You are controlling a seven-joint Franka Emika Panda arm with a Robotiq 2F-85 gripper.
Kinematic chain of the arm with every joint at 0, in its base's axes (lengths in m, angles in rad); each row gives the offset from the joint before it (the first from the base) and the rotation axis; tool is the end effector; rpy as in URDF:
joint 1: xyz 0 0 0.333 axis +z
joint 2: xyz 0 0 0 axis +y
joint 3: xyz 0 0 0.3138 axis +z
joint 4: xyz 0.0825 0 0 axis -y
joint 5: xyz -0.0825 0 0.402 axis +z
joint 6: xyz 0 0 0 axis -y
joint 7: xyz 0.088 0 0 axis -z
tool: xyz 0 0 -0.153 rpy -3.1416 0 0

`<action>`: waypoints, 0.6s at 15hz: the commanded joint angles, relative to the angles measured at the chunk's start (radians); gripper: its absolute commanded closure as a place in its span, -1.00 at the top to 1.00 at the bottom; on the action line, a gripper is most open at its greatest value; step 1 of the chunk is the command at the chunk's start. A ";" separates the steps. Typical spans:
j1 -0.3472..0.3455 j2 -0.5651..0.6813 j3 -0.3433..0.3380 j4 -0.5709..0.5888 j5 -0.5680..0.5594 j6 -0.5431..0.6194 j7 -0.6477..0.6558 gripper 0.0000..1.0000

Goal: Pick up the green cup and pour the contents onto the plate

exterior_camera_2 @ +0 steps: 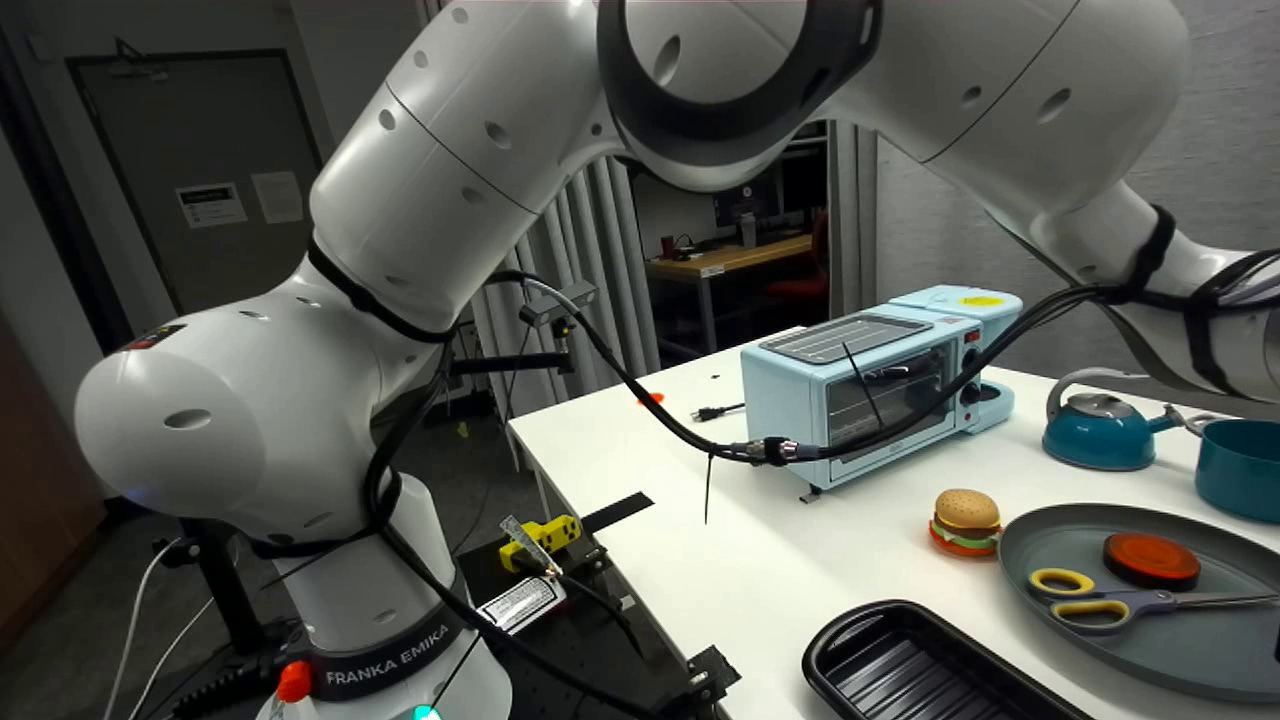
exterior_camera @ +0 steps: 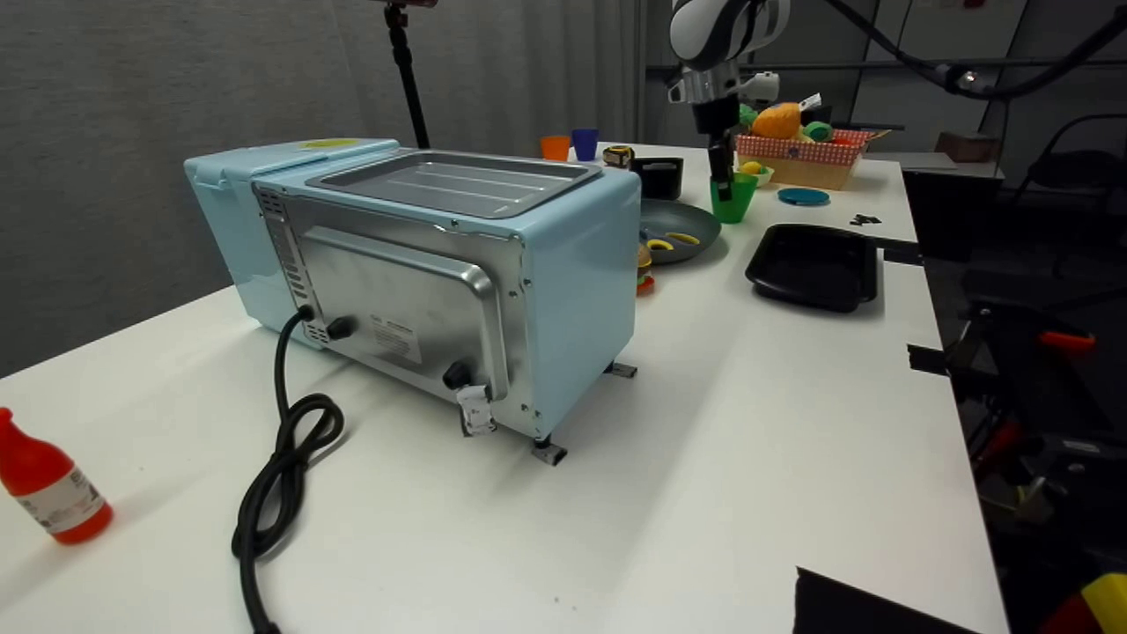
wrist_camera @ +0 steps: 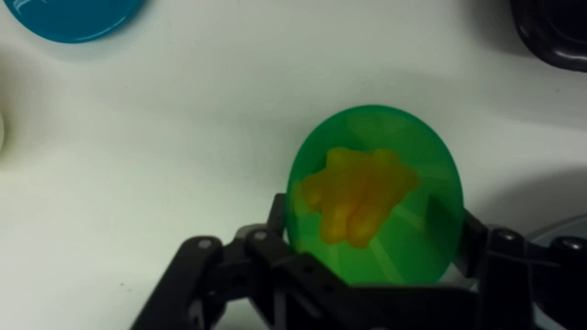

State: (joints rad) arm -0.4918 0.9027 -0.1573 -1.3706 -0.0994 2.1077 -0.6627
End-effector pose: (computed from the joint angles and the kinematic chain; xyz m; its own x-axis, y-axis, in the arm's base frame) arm 0.5787 -0.4312 0.1079 0.9613 0.1098 -0.2525 0.1273 -0.9904 0.0540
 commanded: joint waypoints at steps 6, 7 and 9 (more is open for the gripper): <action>0.029 -0.063 0.003 -0.005 -0.018 -0.029 0.012 0.03; 0.037 -0.075 0.004 -0.001 -0.020 -0.034 0.015 0.03; 0.056 -0.098 0.006 0.003 -0.024 -0.043 0.021 0.03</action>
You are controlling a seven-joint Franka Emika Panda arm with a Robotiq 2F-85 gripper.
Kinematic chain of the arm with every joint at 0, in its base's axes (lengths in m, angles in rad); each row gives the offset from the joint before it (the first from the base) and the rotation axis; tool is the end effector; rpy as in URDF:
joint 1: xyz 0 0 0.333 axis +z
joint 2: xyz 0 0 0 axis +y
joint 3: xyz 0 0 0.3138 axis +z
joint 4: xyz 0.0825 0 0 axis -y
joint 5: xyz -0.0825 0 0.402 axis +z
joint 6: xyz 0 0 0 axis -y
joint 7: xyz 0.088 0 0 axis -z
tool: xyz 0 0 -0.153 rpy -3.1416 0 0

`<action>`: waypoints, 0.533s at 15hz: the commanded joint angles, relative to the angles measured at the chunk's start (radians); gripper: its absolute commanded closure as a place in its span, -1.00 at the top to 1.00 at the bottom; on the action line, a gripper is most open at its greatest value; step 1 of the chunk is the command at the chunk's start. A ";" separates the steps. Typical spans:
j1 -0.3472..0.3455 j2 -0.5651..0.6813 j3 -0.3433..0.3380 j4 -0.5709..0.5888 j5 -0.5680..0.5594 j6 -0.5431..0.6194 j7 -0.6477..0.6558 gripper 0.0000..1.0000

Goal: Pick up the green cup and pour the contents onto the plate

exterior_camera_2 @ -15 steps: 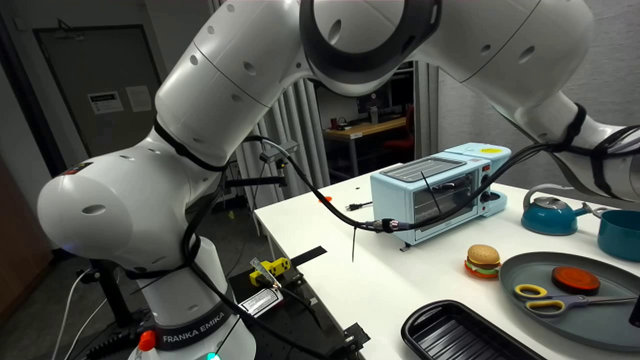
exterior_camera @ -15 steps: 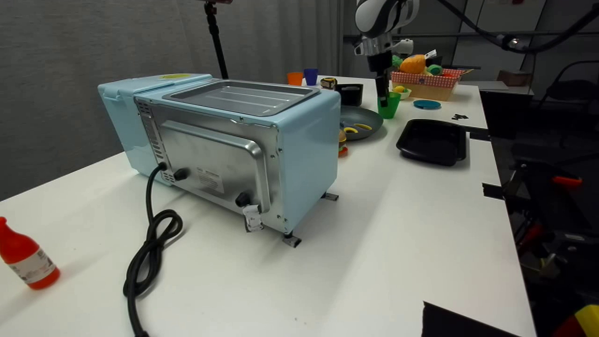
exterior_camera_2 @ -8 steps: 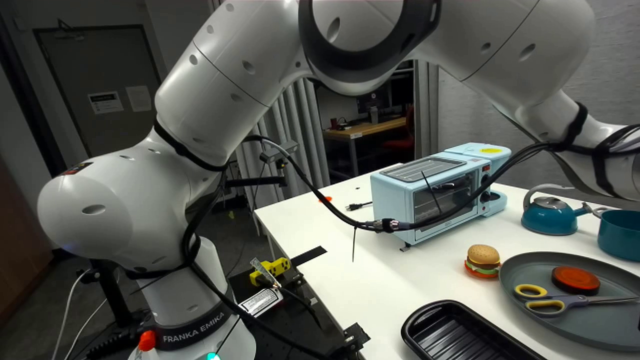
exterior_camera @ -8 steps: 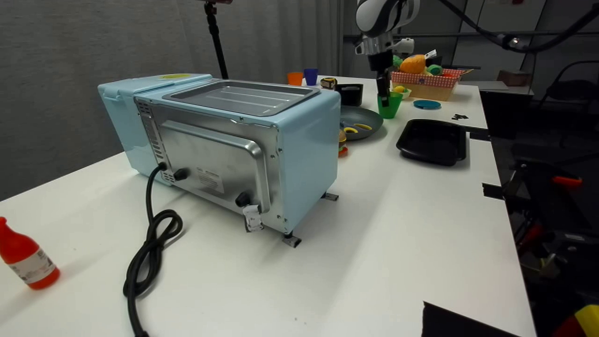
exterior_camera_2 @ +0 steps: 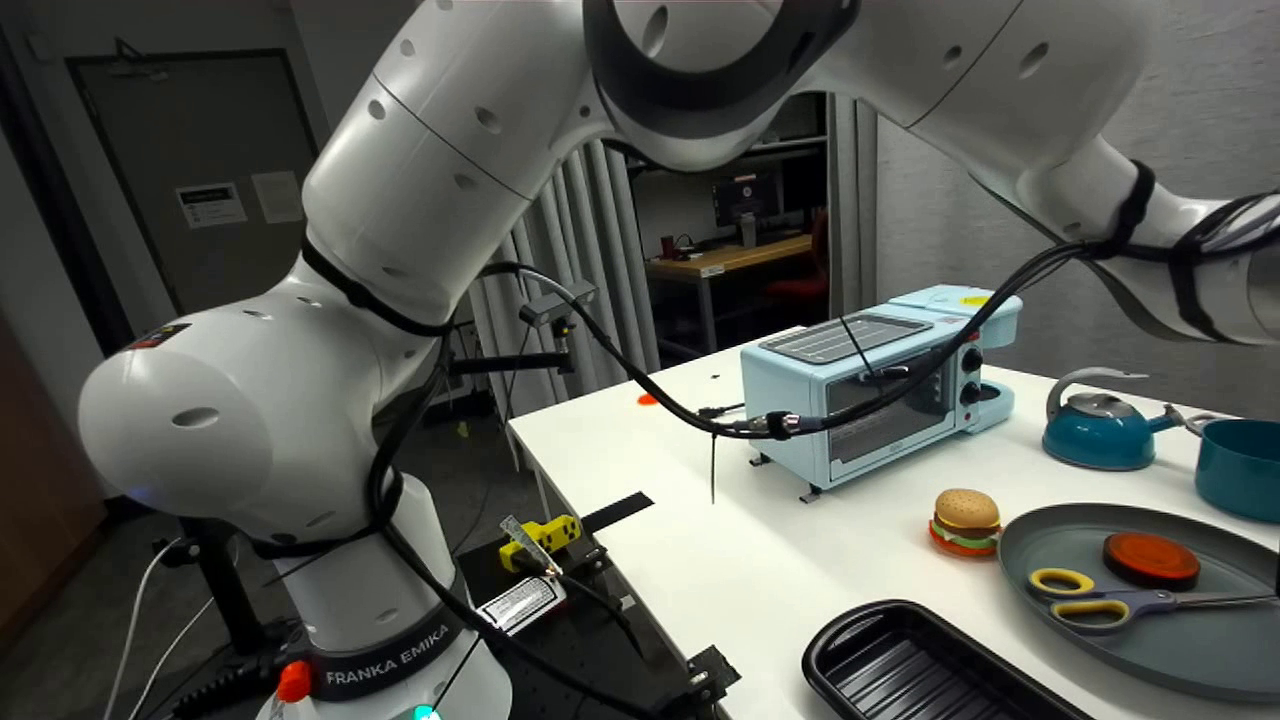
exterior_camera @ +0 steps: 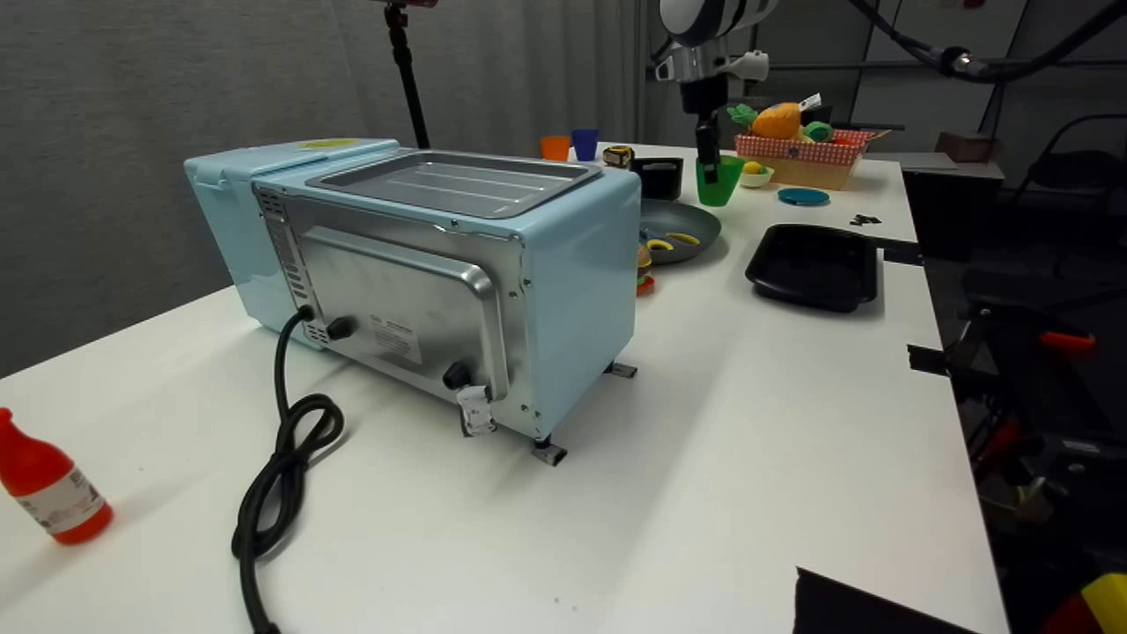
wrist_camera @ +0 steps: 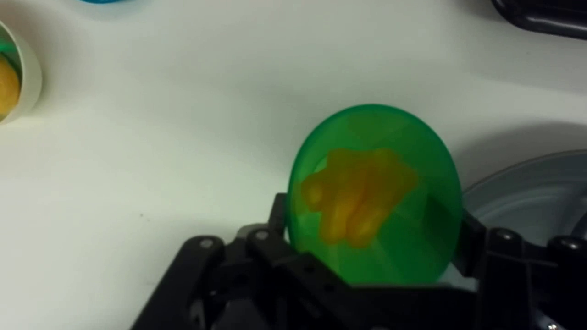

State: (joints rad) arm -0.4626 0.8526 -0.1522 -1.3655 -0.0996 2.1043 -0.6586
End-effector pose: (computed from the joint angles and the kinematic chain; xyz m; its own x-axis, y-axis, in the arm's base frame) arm 0.6032 -0.4166 0.1455 0.9690 0.1324 -0.2088 0.1523 -0.9849 0.0821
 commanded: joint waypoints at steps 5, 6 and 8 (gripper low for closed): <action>0.083 -0.095 0.008 -0.004 -0.044 -0.048 0.036 0.03; 0.093 -0.101 0.012 -0.004 -0.044 -0.049 0.040 0.03; 0.112 -0.114 0.022 -0.010 -0.038 -0.040 0.052 0.03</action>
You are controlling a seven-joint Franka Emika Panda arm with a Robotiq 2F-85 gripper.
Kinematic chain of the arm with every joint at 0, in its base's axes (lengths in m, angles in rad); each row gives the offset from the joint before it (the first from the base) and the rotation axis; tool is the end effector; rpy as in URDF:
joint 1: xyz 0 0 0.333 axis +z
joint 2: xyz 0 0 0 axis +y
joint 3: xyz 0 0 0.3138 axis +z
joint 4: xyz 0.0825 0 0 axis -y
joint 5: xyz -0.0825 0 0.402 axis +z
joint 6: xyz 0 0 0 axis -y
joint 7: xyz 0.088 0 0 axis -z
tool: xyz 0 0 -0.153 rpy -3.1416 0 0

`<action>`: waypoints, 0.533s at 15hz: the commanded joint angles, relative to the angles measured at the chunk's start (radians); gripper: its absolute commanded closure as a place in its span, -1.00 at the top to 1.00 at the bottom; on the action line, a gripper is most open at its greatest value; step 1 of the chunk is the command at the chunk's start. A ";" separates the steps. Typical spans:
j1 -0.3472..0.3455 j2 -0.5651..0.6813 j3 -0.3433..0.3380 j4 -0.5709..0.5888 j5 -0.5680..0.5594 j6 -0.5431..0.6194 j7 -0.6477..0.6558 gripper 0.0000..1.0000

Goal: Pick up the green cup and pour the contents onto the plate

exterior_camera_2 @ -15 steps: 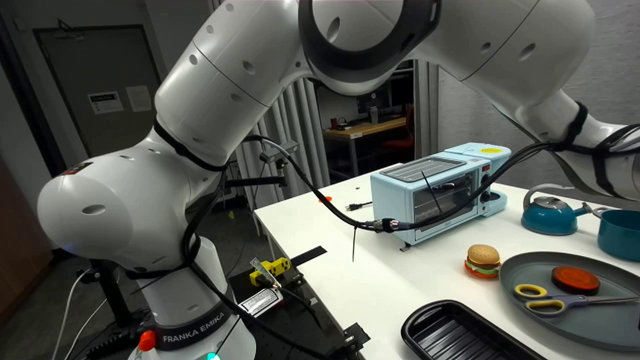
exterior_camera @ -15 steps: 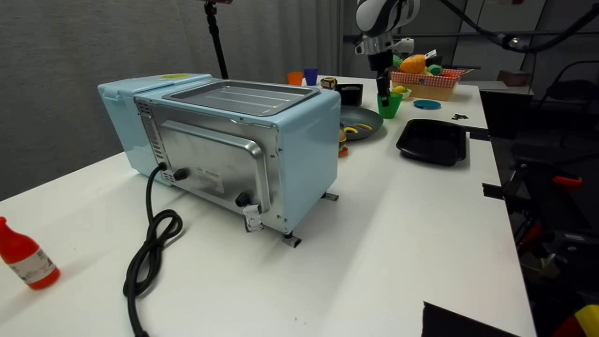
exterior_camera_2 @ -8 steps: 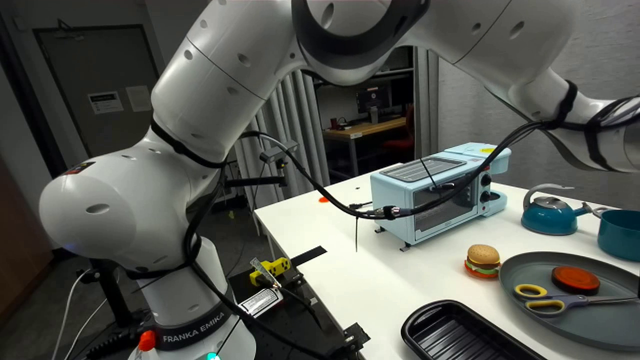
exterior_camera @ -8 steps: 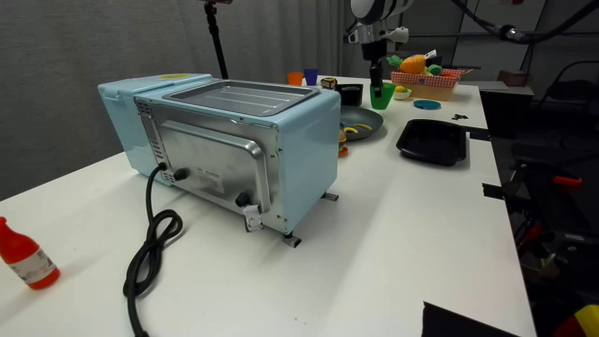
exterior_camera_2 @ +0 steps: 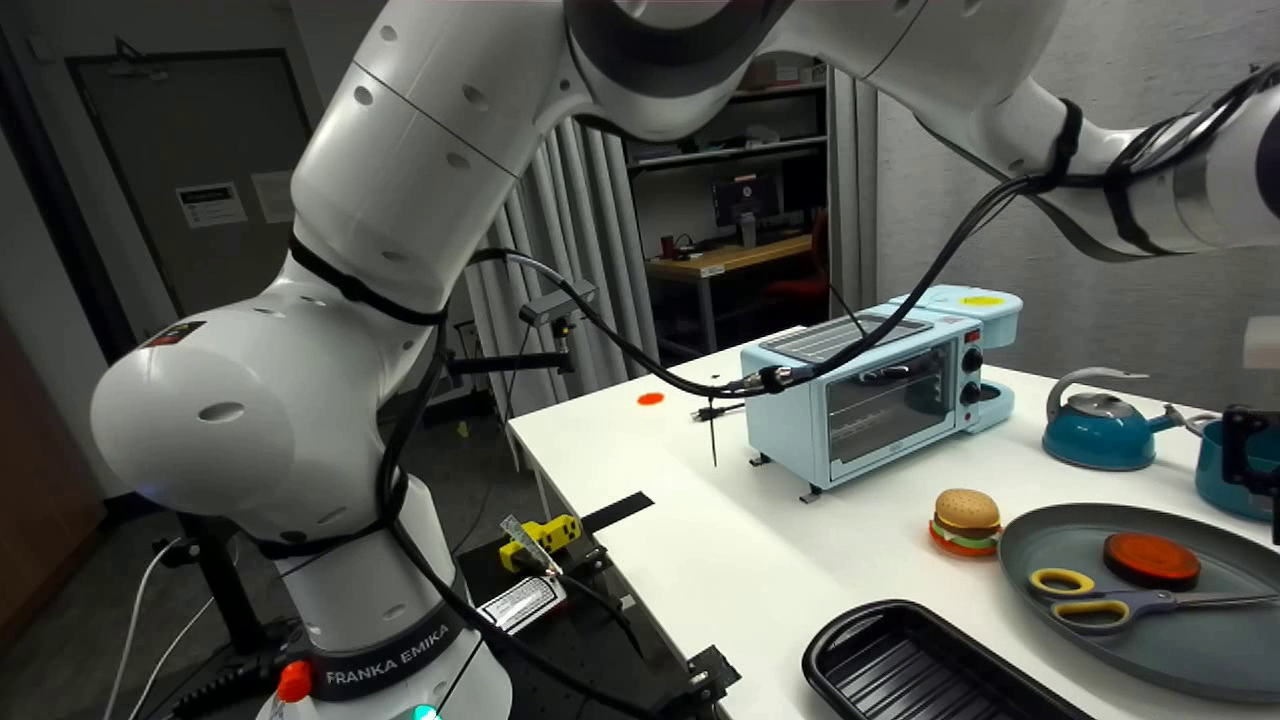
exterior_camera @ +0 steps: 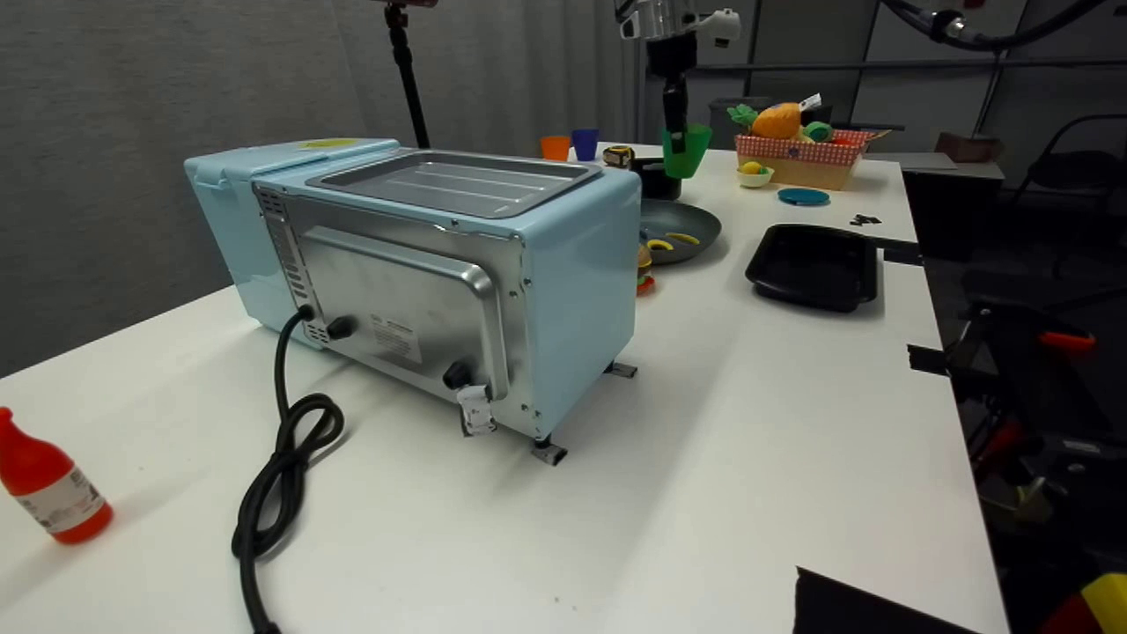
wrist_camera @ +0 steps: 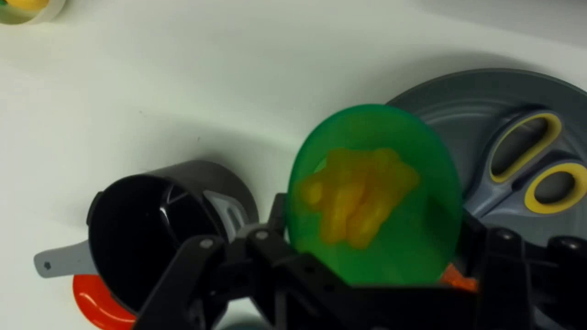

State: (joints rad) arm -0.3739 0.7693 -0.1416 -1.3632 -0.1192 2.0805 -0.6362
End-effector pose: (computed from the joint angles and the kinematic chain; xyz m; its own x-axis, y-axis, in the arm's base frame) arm 0.6494 -0.3611 0.2053 0.9654 0.2040 -0.1621 0.2254 -0.9660 0.1263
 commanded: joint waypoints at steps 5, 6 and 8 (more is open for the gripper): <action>0.054 -0.057 0.042 -0.049 0.005 0.038 0.101 0.03; 0.058 -0.064 0.049 -0.064 0.010 0.065 0.122 0.03; 0.062 -0.079 0.062 -0.098 0.017 0.131 0.157 0.03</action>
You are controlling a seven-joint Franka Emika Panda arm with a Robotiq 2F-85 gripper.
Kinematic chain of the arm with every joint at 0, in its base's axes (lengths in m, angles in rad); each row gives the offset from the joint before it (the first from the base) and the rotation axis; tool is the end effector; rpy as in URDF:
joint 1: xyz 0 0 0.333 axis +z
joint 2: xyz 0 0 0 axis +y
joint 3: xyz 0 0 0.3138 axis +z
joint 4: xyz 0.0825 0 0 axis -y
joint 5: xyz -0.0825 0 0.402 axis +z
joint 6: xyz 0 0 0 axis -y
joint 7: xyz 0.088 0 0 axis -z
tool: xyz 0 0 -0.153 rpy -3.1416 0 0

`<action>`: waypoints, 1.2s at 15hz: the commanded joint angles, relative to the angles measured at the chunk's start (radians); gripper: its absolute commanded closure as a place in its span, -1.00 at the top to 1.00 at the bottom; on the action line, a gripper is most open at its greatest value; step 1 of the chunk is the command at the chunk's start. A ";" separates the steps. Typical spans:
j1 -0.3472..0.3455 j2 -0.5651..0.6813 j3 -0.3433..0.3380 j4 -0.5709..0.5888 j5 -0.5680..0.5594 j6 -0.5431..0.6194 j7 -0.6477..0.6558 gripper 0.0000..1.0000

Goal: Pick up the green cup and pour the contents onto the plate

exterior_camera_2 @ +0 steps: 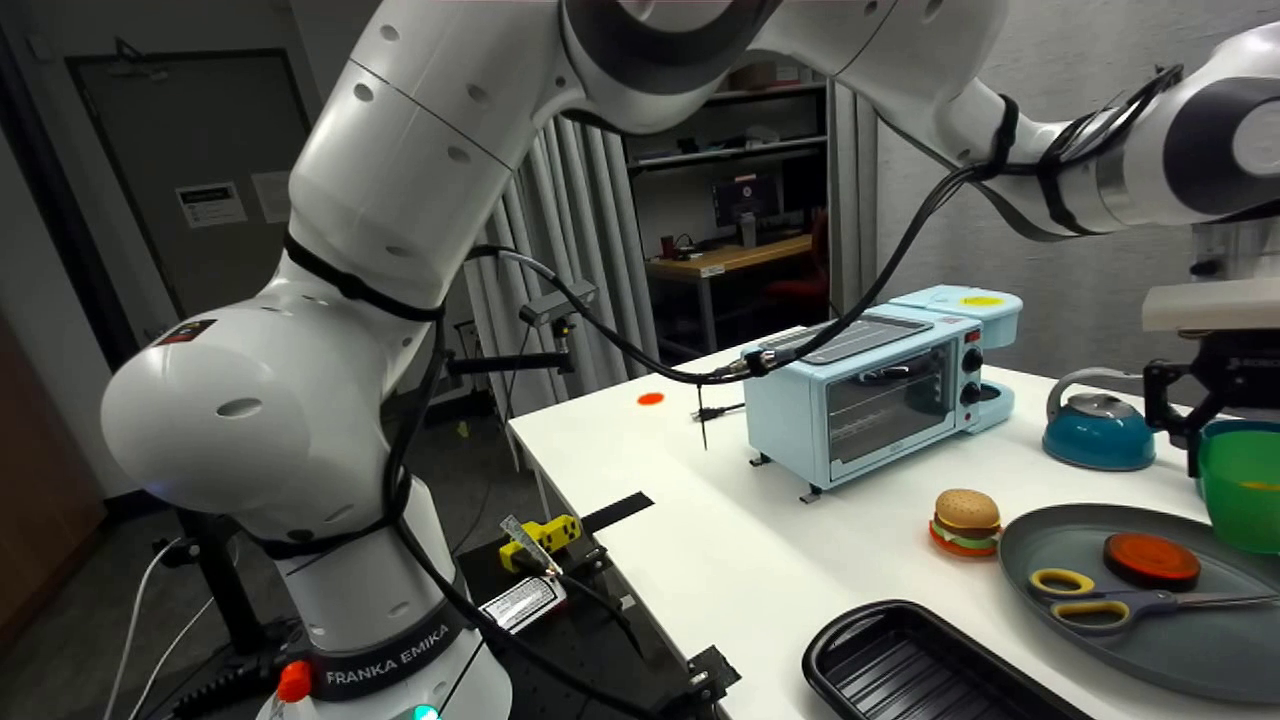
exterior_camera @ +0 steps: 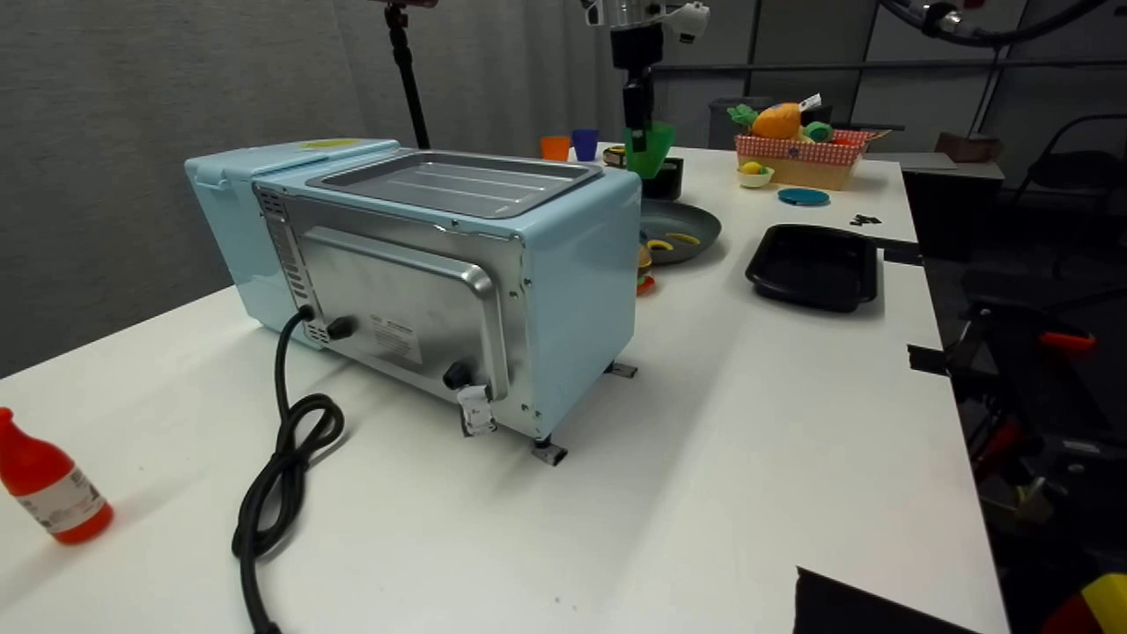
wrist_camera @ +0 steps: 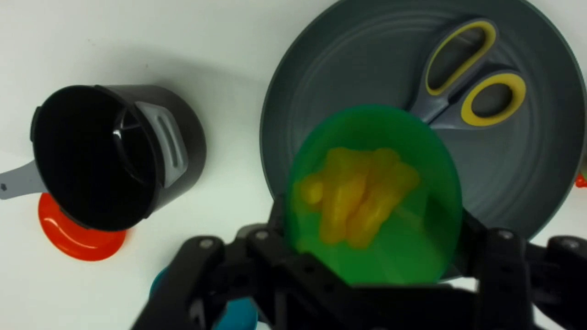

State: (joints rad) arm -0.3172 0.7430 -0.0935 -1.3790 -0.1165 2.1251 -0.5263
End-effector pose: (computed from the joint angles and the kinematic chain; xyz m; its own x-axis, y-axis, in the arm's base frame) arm 0.6863 -0.2974 0.2183 0.9776 0.1938 -0.0826 0.2039 -0.9691 0.1390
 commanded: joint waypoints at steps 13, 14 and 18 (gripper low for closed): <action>0.079 -0.182 -0.054 -0.491 -0.031 0.910 0.289 0.03; 0.094 -0.187 -0.078 -0.525 -0.037 0.972 0.311 0.03; 0.199 -0.180 -0.213 -0.630 -0.009 1.201 0.356 0.03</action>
State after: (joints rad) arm -0.2096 0.6000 -0.1999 -1.9007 -0.1277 3.1879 -0.2186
